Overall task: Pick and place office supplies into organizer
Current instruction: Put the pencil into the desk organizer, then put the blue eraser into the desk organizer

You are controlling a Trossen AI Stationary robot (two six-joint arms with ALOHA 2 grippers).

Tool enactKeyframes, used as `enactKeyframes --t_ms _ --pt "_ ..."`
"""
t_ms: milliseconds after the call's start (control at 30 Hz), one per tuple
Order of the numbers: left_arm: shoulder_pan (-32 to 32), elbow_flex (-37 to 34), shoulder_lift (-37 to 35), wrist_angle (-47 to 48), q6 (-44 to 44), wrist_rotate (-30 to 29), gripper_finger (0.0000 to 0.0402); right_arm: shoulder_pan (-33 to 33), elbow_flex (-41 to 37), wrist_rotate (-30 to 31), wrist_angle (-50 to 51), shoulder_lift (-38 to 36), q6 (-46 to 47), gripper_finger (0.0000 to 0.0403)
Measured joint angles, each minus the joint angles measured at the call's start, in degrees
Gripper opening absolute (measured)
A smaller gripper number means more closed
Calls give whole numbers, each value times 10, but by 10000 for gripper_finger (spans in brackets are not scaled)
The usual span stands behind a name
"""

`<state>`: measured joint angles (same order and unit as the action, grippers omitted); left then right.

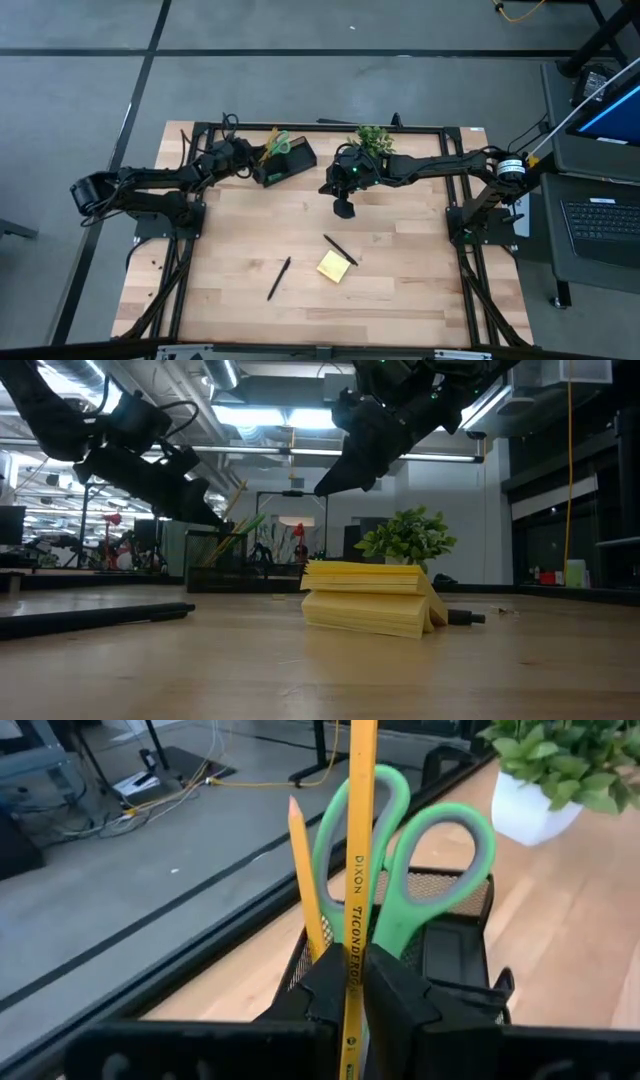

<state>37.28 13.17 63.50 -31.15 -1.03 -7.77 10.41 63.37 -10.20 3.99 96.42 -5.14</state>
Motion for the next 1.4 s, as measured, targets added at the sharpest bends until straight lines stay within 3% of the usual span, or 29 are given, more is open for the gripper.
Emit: enactKeyframes --t_ms 467,767,1067,1200,1400 --pt "-1 0 0 -49 14 2 113 0 0 1 27 0 55 19" --pt "-30 0 -77 -64 0 57 120 -21 3 -20 58 1 12 12" --pt "-141 1 -163 -3 -22 108 101 -44 26 -20 196 -17 -3 19" --pt "-206 1 -169 44 -14 88 99 -43 26 -17 226 -18 -18 31" --pt "-309 1 -167 55 15 40 114 -42 26 32 226 -18 -39 43"
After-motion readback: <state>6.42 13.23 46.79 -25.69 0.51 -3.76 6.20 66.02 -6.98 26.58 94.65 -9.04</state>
